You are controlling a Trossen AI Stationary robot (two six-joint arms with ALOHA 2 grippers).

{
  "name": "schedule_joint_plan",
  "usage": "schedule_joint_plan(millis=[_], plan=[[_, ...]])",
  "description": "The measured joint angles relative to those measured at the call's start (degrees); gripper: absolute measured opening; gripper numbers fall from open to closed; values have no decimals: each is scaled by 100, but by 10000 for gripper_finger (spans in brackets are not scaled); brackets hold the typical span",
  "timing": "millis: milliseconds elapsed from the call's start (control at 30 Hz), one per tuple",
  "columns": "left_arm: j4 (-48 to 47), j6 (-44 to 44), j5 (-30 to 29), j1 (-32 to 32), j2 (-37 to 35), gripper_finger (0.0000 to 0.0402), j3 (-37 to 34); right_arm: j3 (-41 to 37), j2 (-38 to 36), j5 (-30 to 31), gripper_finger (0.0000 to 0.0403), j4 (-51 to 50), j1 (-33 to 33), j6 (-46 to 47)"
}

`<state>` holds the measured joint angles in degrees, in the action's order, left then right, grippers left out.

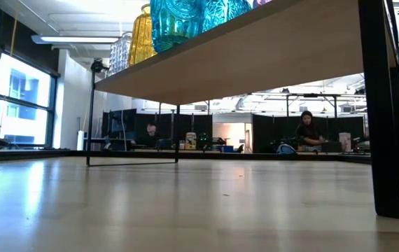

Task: Sort vases onto shelf
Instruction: Put the blue flower vase on the shelf aligned with the other blue flower vases

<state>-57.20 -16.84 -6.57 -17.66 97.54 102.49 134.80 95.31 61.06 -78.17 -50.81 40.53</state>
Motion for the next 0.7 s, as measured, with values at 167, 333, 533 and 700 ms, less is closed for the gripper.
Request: schedule_joint_plan(millis=[167, 333, 533, 700], plan=[[-654, -29, -12, -77, -4, 121, 372, 0, 0, -5, 0, -1, 0, 0], [-1669, -255, 124, -218, -4, 91, 444, 2, 0, 4, 0, -1, -37, 0], [-1830, -296, 160, -362, 65, 17, 379, 2, 0, 44, 0, -2, -35, -50], [-1689, -559, 114, -336, 61, 7, 207, 2, 0, 46, 0, -4, -37, -48]])
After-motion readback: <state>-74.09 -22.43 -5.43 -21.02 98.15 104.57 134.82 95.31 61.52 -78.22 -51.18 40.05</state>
